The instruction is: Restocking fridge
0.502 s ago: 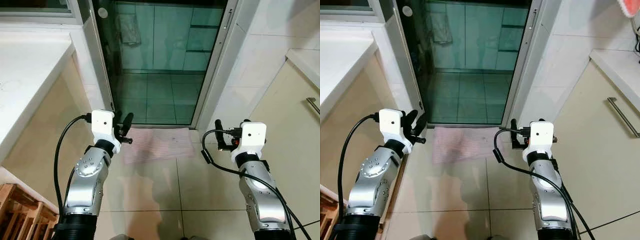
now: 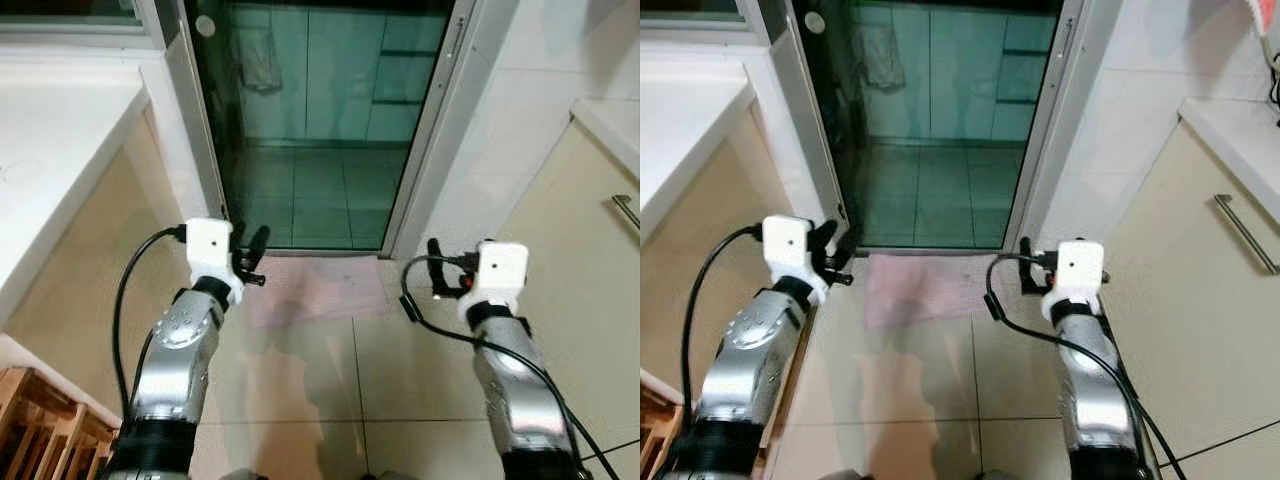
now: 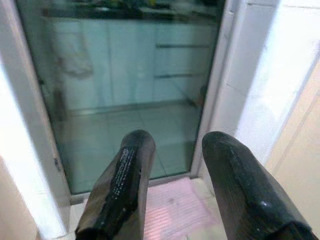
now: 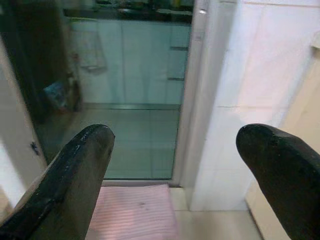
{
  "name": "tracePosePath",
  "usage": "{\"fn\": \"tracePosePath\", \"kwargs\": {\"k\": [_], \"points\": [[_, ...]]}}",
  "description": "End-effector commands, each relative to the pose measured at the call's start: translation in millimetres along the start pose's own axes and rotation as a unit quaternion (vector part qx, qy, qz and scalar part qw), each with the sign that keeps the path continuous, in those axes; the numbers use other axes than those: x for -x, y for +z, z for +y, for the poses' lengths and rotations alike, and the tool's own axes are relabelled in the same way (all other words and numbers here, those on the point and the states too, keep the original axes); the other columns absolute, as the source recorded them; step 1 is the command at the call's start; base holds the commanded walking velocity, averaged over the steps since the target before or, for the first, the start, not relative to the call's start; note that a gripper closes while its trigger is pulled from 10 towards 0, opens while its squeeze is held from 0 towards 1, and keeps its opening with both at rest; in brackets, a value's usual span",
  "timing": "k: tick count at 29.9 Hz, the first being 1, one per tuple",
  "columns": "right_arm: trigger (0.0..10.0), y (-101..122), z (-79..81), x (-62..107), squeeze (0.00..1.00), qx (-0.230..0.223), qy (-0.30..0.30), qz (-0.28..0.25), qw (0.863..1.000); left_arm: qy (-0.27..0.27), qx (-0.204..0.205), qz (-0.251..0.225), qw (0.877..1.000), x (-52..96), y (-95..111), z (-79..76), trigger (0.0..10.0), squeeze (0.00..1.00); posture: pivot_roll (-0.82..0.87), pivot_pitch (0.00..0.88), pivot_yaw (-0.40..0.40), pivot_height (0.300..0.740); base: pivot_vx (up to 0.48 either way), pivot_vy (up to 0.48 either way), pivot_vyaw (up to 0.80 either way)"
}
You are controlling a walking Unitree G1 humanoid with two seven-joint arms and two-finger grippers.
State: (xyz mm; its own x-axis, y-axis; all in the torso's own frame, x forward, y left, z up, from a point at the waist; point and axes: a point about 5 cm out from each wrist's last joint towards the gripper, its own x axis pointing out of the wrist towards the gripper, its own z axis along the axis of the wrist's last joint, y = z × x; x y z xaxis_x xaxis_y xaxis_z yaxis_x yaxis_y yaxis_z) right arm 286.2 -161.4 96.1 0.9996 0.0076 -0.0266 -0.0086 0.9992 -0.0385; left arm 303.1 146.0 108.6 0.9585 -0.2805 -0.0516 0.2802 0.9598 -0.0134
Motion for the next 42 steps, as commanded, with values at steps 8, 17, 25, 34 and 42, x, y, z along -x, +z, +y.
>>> {"fn": "tracePosePath", "kwargs": {"k": [8,17,25,34,42], "points": [[10.0,-1.2,-4.0,-2.1,0.00,0.003,-0.006,0.006,1.000,-0.006,0.001,0.015,1.000,-5.8,-4.4,-2.4,10.0,1.00,-0.04,0.000,-0.010,0.740,0.000,0.000,0.00],[10.0,-4.8,-6.9,1.7,0.00,0.006,-0.013,0.009,1.000,0.017,0.005,-0.008,1.000,-6.3,2.0,8.0,10.0,1.00,-0.03,0.000,-0.008,0.740,0.000,0.000,0.00],[10.0,-5.3,-6.1,2.9,0.00,0.007,-0.013,0.005,1.000,0.021,-0.002,-0.023,1.000,-6.2,8.1,13.1,10.0,1.00,-0.03,0.000,-0.009,0.740,0.000,0.000,0.00],[10.0,-5.0,-5.8,0.4,0.00,0.008,-0.015,0.005,1.000,0.013,-0.002,0.003,1.000,-7.2,-2.8,9.8,10.0,1.00,-0.03,0.000,-0.001,0.740,0.000,0.000,0.00],[10.0,-5.5,-5.5,1.4,0.00,0.004,-0.020,0.005,1.000,0.021,-0.003,-0.009,1.000,-9.1,5.3,10.4,10.0,1.00,-0.02,0.000,-0.008,0.740,0.000,0.000,0.00]]}}
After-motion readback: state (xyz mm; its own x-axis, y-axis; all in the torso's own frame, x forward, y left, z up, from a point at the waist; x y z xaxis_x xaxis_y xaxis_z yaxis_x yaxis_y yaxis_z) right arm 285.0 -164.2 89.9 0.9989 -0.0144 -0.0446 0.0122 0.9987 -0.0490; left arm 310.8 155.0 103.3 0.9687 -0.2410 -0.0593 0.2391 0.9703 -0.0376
